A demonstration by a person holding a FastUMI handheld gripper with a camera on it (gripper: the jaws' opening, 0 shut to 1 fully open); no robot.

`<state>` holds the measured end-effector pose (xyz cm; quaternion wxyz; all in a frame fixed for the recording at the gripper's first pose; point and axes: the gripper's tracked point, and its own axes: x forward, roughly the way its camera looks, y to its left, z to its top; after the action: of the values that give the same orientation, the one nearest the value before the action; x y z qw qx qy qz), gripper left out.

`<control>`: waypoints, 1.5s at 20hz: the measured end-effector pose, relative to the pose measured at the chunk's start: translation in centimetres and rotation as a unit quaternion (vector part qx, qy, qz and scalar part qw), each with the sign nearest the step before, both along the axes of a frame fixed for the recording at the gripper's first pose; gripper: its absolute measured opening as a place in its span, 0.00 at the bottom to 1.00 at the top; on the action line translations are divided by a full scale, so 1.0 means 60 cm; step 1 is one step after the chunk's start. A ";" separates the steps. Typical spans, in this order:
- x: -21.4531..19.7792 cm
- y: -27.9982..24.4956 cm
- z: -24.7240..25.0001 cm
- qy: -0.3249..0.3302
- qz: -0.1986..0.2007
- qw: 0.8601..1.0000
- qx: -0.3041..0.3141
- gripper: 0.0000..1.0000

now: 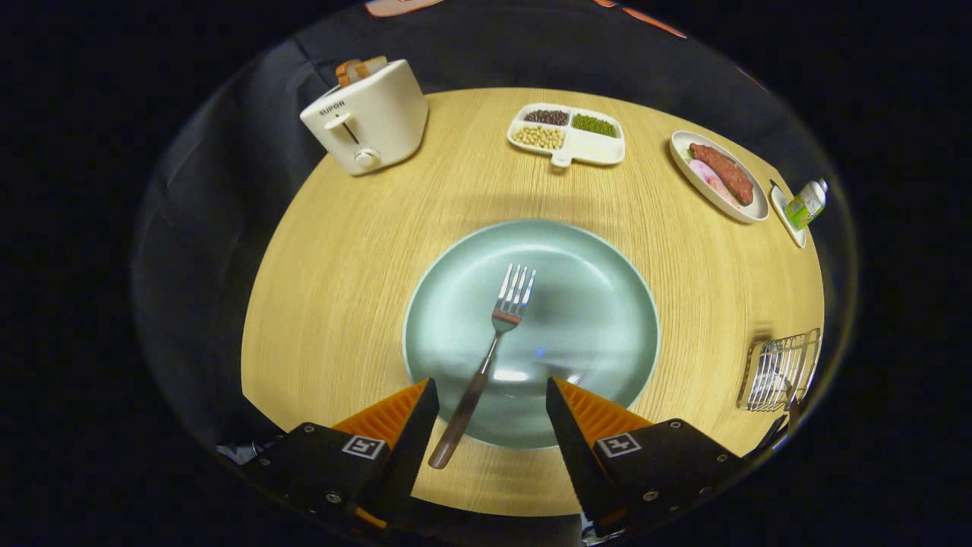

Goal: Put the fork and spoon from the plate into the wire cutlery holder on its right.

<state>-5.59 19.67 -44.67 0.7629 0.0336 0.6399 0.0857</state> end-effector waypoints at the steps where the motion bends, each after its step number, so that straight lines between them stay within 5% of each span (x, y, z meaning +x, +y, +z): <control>1: -0.003 0.004 -0.009 0.016 0.000 1.000 -0.004 0.83; 3: -0.007 0.012 -0.023 0.037 -0.001 0.999 -0.007 0.74; 8: -0.013 0.001 -0.054 0.059 -0.009 0.997 -0.038 0.23; 10: -0.011 0.002 -0.061 0.063 -0.019 0.997 -0.033 0.14; 20: 0.003 -0.011 -0.009 0.021 -0.044 0.998 0.035 0.05; 30: 0.000 -0.191 0.140 -0.077 -0.106 0.991 0.026 0.05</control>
<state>-5.59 8.21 -36.29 0.8137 0.1143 0.5694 0.0237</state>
